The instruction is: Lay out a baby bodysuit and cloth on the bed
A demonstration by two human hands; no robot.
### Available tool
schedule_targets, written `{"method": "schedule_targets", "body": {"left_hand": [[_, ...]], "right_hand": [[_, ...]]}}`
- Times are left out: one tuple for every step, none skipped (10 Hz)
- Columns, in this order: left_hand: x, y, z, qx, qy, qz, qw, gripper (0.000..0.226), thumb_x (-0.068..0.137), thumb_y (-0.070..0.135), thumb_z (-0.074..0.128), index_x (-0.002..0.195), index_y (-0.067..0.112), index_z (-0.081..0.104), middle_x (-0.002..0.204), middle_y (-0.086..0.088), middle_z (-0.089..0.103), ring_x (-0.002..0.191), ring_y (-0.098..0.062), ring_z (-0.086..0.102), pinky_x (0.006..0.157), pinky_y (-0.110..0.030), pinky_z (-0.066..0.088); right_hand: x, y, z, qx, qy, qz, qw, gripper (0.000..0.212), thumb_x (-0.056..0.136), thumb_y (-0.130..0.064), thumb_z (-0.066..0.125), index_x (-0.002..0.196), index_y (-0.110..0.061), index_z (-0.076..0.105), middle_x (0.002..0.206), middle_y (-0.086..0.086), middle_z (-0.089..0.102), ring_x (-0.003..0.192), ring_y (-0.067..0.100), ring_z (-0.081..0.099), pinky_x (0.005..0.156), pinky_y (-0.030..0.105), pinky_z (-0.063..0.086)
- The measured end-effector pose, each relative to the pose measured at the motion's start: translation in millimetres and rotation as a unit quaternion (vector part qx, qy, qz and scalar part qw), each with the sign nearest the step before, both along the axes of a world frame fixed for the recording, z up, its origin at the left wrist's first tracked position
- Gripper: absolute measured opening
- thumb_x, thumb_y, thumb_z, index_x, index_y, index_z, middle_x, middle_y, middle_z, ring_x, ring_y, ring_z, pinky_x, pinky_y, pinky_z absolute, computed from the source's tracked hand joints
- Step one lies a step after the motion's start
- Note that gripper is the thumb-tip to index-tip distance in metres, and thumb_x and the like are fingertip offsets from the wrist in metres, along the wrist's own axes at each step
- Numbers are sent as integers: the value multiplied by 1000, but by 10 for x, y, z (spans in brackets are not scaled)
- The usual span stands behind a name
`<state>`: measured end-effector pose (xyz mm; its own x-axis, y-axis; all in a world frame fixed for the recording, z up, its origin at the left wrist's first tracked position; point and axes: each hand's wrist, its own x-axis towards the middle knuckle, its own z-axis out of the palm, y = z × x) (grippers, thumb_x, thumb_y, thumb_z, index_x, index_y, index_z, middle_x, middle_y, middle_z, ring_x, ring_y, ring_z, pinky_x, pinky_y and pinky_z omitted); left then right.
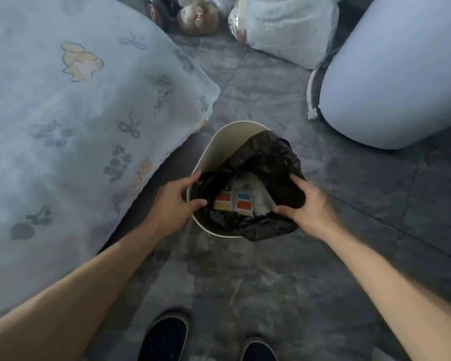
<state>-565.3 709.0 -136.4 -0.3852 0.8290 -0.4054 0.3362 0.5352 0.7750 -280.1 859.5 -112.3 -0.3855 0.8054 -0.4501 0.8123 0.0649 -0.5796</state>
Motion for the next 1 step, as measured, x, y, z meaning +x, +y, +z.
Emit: {"method": "schedule_targets", "body": {"left_hand": [[47, 39, 191, 12, 28, -5, 1000, 70, 89, 30, 82, 152, 29, 53, 162, -2, 47, 150, -12, 42, 122, -43, 41]], "right_hand": [[-53, -58, 105, -40, 10, 1, 999, 102, 75, -43, 91, 160, -33, 36, 171, 5, 17, 156, 26, 25, 122, 38, 27]]}}
